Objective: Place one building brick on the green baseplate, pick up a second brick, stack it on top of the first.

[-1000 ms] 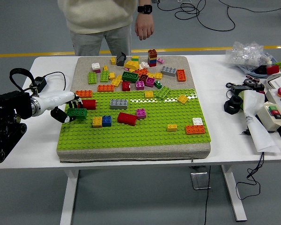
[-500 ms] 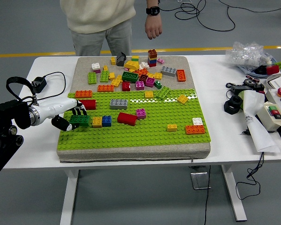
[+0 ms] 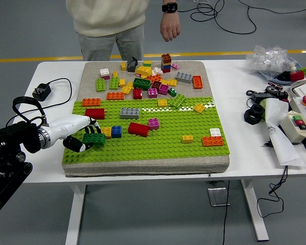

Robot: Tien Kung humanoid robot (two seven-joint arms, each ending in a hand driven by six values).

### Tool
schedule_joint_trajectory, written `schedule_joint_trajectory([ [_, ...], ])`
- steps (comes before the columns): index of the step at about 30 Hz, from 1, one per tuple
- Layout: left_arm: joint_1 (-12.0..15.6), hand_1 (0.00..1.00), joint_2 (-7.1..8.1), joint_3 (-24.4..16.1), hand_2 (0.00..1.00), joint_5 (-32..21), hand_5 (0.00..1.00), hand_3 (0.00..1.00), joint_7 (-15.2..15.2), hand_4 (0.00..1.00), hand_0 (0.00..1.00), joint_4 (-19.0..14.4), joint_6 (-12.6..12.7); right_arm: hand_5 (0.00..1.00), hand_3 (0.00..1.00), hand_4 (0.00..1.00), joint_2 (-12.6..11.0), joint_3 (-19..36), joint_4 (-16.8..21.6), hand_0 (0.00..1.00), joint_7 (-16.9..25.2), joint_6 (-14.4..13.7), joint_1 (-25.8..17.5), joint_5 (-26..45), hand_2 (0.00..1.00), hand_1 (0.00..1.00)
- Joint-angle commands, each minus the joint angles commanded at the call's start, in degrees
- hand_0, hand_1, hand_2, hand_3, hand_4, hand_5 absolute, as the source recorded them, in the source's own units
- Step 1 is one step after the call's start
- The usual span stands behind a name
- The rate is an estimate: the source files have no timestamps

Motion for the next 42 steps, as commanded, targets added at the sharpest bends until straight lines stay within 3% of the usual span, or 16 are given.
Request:
schedule_joint_trajectory([
  [8,0.91,0.600,-1.81,-0.16,0.506,0.77,0.002,0.534,1.59,0.397,0.646,0.53,0.24,0.633,0.749,0.998,-0.12,0.07,0.00,0.765,0.01,0.03,0.10,-0.02,0.738,0.705],
  [28,1.58,0.611,-2.80,0.22,0.514,1.66,0.002,0.542,3.28,0.398,0.678,0.12,-0.48,0.632,0.749,0.998,-0.15,0.53,0.00,0.765,-0.16,0.12,0.05,-0.25,0.738,0.704],
  [29,1.58,0.628,-2.82,0.29,0.532,1.70,0.002,0.558,3.38,0.449,0.707,0.10,-0.57,0.632,0.749,0.998,-0.15,0.53,0.00,0.765,-0.14,0.12,0.08,-0.25,0.738,0.703],
  [34,1.60,0.628,-2.85,0.46,0.532,1.68,0.002,0.558,3.61,0.449,0.707,-0.07,-1.13,0.632,0.749,0.998,-0.10,0.52,0.00,0.765,-0.10,0.13,0.20,-0.24,0.738,0.703],
  [35,1.62,0.668,-2.84,0.48,0.558,1.60,0.002,0.583,3.66,0.531,0.783,-0.17,-1.34,0.632,0.749,0.998,-0.09,0.53,0.00,0.765,-0.09,0.14,0.21,-0.24,0.738,0.704],
  [40,1.65,0.668,-2.76,0.37,0.558,1.77,0.002,0.583,4.12,0.531,0.783,-0.79,-2.54,0.632,0.749,0.998,-0.08,0.62,0.00,0.765,-0.11,0.21,0.14,-0.31,0.738,0.704],
  [41,1.64,0.734,-2.76,0.34,0.585,1.82,0.002,0.649,4.25,0.681,0.831,-0.88,-2.72,0.630,0.749,0.998,-0.08,0.64,0.00,0.765,-0.11,0.22,0.14,-0.34,0.738,0.704],
  [42,1.64,0.734,-2.75,0.30,0.585,1.87,0.002,0.649,4.35,0.681,0.831,-0.97,-2.91,0.630,0.749,0.998,-0.08,0.64,0.00,0.765,-0.10,0.21,0.15,-0.33,0.738,0.704],
])
